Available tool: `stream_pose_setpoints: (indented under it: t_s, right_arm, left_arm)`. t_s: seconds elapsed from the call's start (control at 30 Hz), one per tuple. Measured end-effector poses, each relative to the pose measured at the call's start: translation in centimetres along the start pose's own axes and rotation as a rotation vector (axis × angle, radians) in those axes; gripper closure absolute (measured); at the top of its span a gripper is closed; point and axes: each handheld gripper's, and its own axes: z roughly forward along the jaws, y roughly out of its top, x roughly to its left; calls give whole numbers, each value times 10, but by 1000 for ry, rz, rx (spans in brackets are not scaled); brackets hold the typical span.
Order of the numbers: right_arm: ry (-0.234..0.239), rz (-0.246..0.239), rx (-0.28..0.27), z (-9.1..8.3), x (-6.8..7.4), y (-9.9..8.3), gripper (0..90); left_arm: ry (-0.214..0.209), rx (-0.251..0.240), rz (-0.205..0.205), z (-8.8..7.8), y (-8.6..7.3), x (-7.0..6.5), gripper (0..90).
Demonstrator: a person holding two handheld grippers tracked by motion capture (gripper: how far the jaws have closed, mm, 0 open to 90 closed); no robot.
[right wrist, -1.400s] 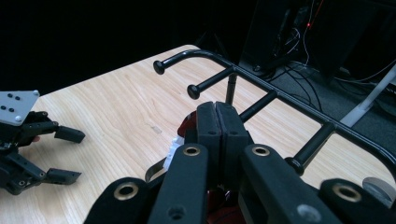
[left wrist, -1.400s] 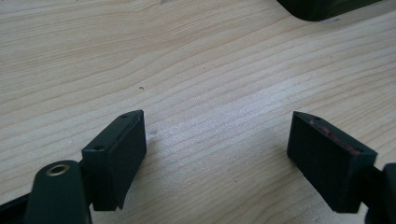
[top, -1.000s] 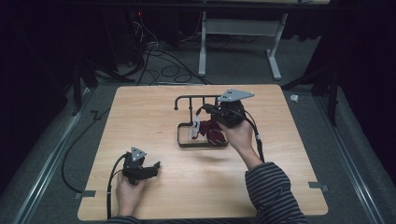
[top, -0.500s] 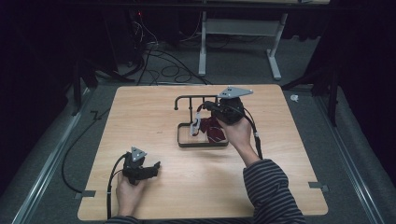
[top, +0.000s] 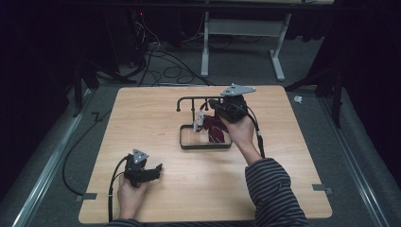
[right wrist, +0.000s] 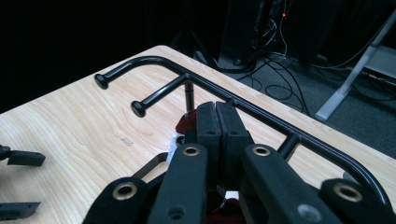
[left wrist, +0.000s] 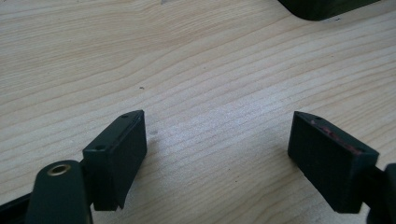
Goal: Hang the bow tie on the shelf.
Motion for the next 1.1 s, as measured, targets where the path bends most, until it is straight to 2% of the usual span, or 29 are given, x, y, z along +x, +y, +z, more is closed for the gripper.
stream_pose_setpoints:
  t_s: [0.33,0.57,0.77,0.87,1.1]
  right_arm:
    - [-7,19,26,4,-3,-2,900]
    - [-13,23,25,5,-3,-2,900]
    - [-16,30,17,5,-5,-3,865]
    - [-14,21,4,1,-6,-3,865]
    - [-9,19,11,-7,-6,-3,843]
  left_arm:
    - [0,0,0,0,0,0,201]
    - [-1,-1,-3,0,0,0,202]
    - [-1,-1,-2,0,0,0,202]
    - [-1,-2,-2,0,0,0,201]
    - [-1,-1,-2,0,0,0,201]
